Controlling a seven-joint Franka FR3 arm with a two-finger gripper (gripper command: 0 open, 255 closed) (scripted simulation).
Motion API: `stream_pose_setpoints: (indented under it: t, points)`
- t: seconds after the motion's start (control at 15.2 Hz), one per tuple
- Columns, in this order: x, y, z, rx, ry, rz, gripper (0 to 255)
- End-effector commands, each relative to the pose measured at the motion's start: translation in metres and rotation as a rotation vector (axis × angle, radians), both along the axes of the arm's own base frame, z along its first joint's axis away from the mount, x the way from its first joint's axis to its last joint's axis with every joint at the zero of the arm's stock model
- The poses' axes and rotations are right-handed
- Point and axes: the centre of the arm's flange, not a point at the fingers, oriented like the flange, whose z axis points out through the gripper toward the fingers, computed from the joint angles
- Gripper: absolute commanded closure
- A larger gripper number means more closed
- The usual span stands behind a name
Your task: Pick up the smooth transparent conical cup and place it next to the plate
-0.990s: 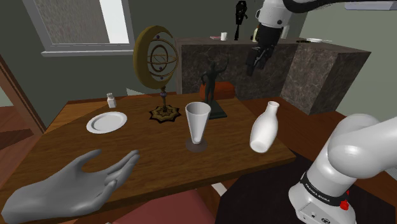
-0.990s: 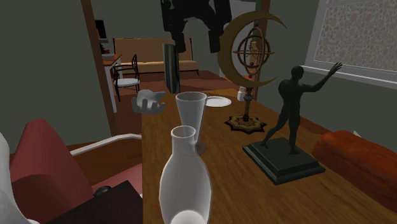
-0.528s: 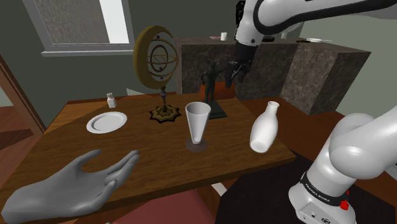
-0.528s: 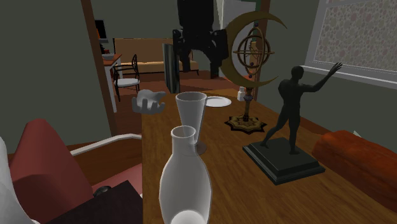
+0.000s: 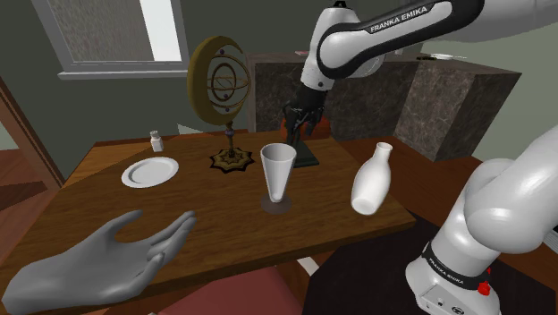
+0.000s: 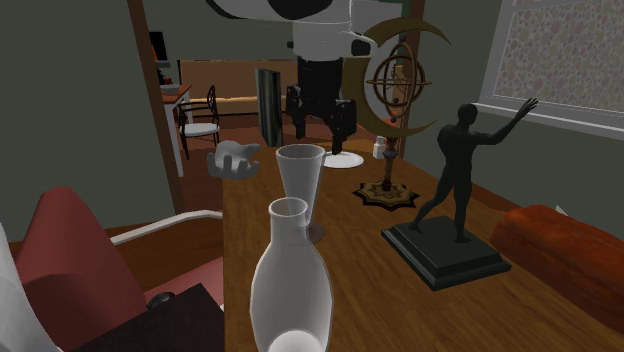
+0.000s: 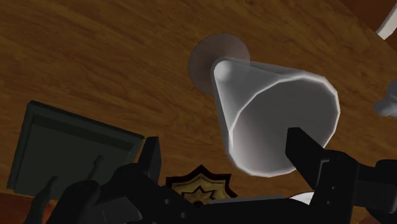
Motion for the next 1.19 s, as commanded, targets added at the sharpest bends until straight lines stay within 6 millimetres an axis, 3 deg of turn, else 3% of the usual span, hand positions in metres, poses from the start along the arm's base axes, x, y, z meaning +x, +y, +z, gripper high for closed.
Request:
stream_pose_setpoints:
  t: [0.0, 0.53, 0.99, 1.06, 1.12]
  points:
    - [0.013, 0.01, -0.012, 0.022, 0.0, 0.002, 0]
    - [0.018, 0.017, -0.051, 0.022, 0.0, 0.002, 0]
    - [0.018, 0.017, -0.051, 0.022, 0.0, 0.002, 0]
    - [0.018, 0.017, -0.051, 0.022, 0.0, 0.002, 255]
    - [0.018, 0.017, -0.051, 0.022, 0.0, 0.002, 255]
